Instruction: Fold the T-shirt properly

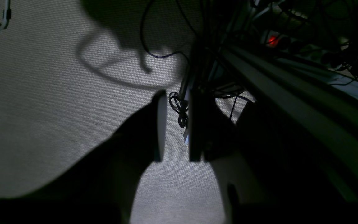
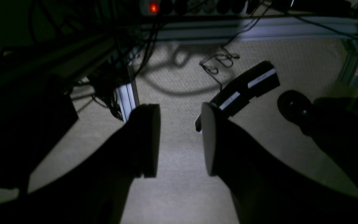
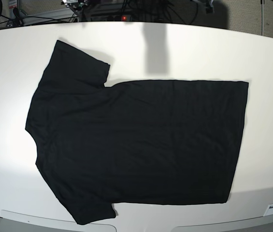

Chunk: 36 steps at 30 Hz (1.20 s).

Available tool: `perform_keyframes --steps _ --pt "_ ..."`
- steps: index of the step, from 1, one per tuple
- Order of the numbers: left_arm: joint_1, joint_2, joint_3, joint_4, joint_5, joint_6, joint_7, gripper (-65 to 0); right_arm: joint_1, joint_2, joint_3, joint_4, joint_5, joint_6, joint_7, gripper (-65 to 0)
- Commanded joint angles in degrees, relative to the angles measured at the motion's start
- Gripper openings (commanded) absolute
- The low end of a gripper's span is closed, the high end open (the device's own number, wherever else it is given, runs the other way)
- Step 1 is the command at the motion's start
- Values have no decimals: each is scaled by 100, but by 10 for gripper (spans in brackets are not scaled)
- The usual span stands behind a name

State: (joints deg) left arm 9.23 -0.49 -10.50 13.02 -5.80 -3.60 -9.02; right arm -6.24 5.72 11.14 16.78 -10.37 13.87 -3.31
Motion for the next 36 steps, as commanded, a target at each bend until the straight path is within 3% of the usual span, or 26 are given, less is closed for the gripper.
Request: perform_keyframes --steps 1,8,14,19,23,29,32,36 --pt "48 -17 0 20 2 -46 -46 -523 -20 66 -2 35 7 107 -22 -421" --pt "367 -17 0 391 4 -48 -46 -524 -210 225 -70 105 -2 221 63 -421" --pt "1119 -20 0 1453 4 -96 35 -525 -839 372 -647 922 98 280 186 -421" --pt "1921 -35 0 2715 4 -501 446 -526 -1617 575 -1158 1926 658 284 186 -421" --pt "2629 -68 0 3801 17 -522 522 -526 -2345 754 -1401 2885 671 286 181 -421" --pt "3683 -157 4 5493 136 -614 1008 -526 -3469 1115 -1421 4496 1493 306 -79 -421" --pt "4207 -289 4 6286 133 -765 1099 -526 -4028 1342 -1421 5296 1585 546 -227 -421" --pt "4861 -544 4 7281 133 -782 1128 -526 -4780 1672 -1416 6413 1849 588 -431 -421"
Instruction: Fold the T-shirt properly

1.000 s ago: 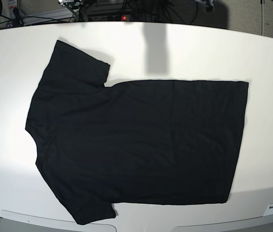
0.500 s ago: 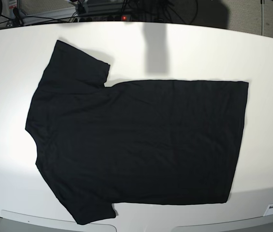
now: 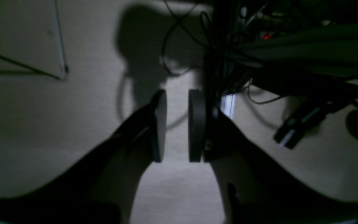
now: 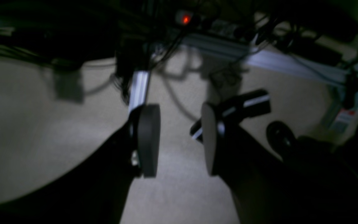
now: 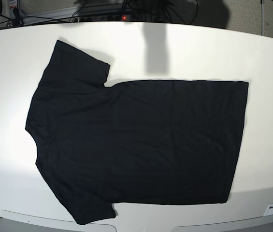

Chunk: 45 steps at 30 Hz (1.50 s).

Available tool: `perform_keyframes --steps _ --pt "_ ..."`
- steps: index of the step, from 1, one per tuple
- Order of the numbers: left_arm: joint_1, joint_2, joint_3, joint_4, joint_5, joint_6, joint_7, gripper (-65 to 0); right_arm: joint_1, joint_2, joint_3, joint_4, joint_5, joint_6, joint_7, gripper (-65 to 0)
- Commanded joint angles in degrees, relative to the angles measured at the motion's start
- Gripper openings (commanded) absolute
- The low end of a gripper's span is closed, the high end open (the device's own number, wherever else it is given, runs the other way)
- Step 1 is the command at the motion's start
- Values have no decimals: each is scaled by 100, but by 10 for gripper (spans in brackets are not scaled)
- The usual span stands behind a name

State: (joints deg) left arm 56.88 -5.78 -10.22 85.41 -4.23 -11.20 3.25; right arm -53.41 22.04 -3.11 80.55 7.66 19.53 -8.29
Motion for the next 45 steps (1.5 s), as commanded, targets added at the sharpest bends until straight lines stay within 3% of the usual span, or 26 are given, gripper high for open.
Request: perform_keyframes --steps 1,5,12,19,23,26,29,32,37,39,43,45 --pt "240 -103 -24 282 -24 -22 -63 -526 -254 118 11 334 52 22 -2 -421" --pt "708 -481 -24 1193 61 -24 199 -526 -1003 533 22 1552 -20 -9 -192 -421" --pt "979 -1062 -24 2295 1067 -20 280 -526 -1845 1108 748 3491 -15 -94 -599 -421" --pt "890 -1558 -24 3086 1906 24 280 -526 -1746 1150 1945 4478 -15 -87 -651 -421" --pt "439 -1615 -24 3147 2430 22 396 -526 -1377 1373 2131 4673 -162 -81 -678 -421" --pt "4 -1617 -24 3147 2994 -31 732 -525 -1115 1631 2103 4671 -592 166 -682 -421" --pt "-367 -1615 -24 3147 3563 -282 754 -525 -883 1832 2105 4671 -960 219 -697 -421" --pt "-726 -1617 -24 3143 3746 -699 721 -524 -656 1967 2105 4669 -1211 232 -719 -421" --pt "-1252 -1615 -24 3115 3735 -1504 752 -516 -339 2184 2103 4642 -1919 761 -675 -420" --pt "-1375 -1615 -22 3115 3720 -1609 743 -497 -238 2304 2103 4614 -2157 942 -520 -416" --pt "-1434 -1615 -13 3115 3718 -1615 719 -486 -55 2597 2098 4433 -2387 1421 -105 -290" --pt "-1434 -1617 -13 3115 3720 -1617 721 -486 42 2710 2085 4192 -2579 1596 122 -281"
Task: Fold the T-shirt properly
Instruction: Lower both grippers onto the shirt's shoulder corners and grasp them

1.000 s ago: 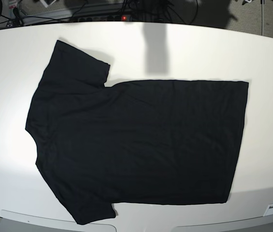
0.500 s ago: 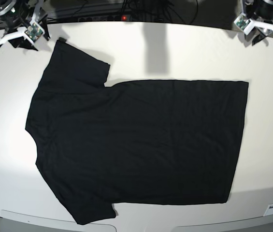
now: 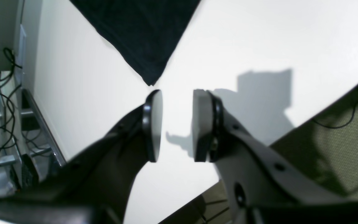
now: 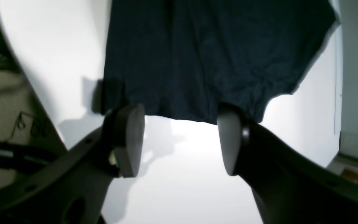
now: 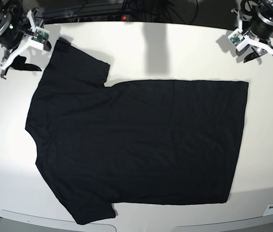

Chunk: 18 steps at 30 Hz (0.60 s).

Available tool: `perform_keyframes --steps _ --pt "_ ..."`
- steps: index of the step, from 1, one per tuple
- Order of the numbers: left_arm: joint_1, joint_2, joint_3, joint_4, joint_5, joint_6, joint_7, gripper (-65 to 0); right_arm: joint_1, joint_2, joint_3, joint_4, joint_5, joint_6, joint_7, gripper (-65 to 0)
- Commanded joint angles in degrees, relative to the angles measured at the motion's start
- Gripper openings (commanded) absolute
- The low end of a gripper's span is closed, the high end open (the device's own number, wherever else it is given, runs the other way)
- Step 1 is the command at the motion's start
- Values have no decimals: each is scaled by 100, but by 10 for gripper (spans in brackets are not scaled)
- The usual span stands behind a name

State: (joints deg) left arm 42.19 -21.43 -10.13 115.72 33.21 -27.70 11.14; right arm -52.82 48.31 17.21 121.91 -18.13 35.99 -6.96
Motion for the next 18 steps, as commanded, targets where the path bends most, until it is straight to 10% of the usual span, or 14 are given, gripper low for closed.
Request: perform_keyframes --steps 1,18 --pt "35 -50 -22 83 -24 33 -68 -486 31 131 24 -107 -81 -39 105 -281" --pt "-1108 -175 203 -1663 286 -153 -579 -486 918 166 -765 -1307 -160 -129 308 -281"
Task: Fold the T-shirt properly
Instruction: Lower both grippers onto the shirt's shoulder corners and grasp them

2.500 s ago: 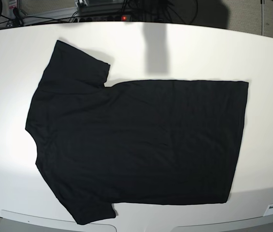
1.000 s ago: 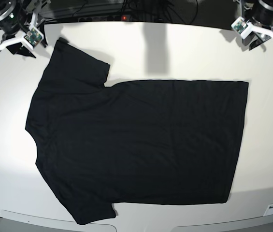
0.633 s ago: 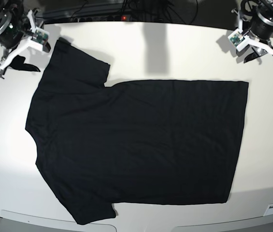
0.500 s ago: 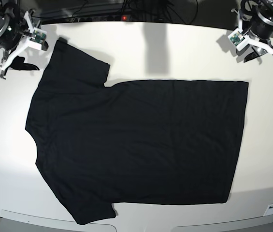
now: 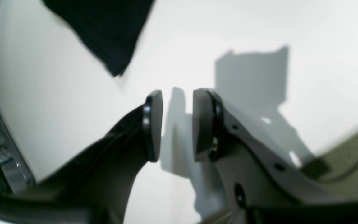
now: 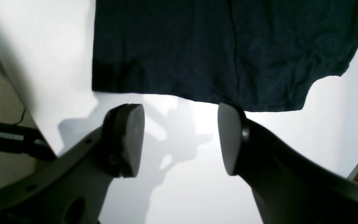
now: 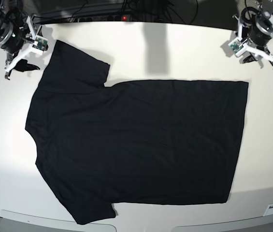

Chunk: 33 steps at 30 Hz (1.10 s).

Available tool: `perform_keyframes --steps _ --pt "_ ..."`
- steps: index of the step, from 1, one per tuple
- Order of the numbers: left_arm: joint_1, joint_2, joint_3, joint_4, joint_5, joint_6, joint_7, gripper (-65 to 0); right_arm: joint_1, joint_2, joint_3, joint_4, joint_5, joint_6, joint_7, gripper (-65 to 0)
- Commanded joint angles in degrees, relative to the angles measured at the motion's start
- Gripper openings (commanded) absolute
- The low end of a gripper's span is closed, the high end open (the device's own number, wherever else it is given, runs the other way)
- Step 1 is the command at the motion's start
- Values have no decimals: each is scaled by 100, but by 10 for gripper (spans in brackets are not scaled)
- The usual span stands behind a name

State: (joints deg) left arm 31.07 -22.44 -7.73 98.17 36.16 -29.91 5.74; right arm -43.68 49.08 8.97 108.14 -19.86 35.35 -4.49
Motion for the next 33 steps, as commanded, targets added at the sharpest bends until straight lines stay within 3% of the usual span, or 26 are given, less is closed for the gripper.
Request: perform_keyframes --steps 1,20,27,33 --pt "-103 -142 50 -48 -9 68 -31 -486 2 81 59 70 11 -66 48 -281" --pt "-1746 -1056 1563 -1615 101 72 22 -486 4 -846 66 70 9 -195 -562 -281" --pt "-1980 -1095 2048 -2063 404 72 175 -489 2 -859 66 70 7 -199 -804 -281" --pt "-1978 -1115 2170 -2055 404 96 946 -515 20 -859 66 70 9 -201 -800 -281"
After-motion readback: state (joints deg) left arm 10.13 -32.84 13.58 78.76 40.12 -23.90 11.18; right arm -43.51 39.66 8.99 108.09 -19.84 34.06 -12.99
